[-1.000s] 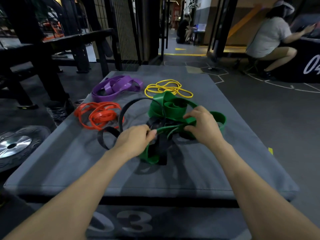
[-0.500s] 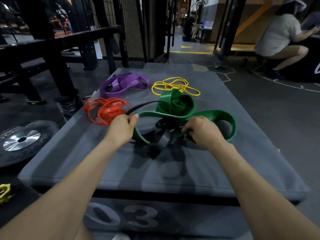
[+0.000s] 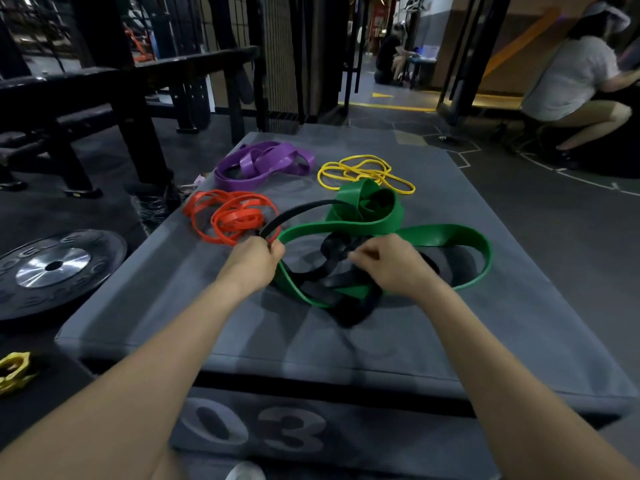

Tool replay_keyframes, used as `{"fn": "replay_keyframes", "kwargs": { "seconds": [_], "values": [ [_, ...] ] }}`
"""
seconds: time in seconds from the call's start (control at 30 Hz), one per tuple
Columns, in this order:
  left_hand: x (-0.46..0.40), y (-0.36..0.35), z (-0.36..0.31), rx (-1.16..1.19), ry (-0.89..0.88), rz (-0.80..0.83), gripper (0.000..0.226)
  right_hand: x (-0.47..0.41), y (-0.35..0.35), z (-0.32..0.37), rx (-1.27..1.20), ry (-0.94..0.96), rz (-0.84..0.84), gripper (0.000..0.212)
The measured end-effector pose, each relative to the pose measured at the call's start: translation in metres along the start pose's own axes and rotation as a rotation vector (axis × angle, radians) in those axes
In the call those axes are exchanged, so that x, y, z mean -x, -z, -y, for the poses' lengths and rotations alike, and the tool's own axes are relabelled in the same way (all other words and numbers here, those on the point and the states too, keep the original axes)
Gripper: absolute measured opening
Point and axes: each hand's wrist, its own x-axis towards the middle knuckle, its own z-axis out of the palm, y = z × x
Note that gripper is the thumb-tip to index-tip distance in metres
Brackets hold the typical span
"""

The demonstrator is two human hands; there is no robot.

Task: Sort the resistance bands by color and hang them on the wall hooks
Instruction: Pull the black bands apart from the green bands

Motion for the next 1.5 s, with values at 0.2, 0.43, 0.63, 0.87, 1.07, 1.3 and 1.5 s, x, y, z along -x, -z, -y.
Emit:
{"fn": "replay_keyframes", "kwargs": {
  "seconds": [0.2,0.43,0.63,0.87,1.07,1.3,1.5],
  "values": [
    [-0.001,0.001,0.005,0.003,-0.031,0.024,0.043,-0.018,-0.032,0.023,0.197,0.138,0.270,0.068],
    [-0.004,0.002,0.012,0.044,-0.029,0.026,0.044,-0.026,-0.048,0.029,0.460,0.147,0.352,0.057],
    [-0.002,0.003,-0.001,0.125,-0.058,-0.079,0.047,-0.026,-0.044,0.032,0.312,0.112,0.224,0.037],
    [-0.010,0.009,-0.016,0.401,0.046,-0.178,0.059,-0.012,-0.021,0.019,0.034,0.113,-0.171,0.029],
    [-0.010,0.014,-0.014,0.327,0.099,-0.226,0.049,0.000,0.023,-0.019,-0.547,-0.151,-0.468,0.018],
    [-0.012,-0.004,-0.018,0.260,0.214,-0.160,0.053,0.013,0.045,-0.064,-0.513,-0.265,-0.675,0.024],
    [-0.001,-0.019,-0.035,-0.053,0.111,-0.255,0.041,0.023,0.048,-0.068,-0.447,-0.118,-0.575,0.026]
  ]
}}
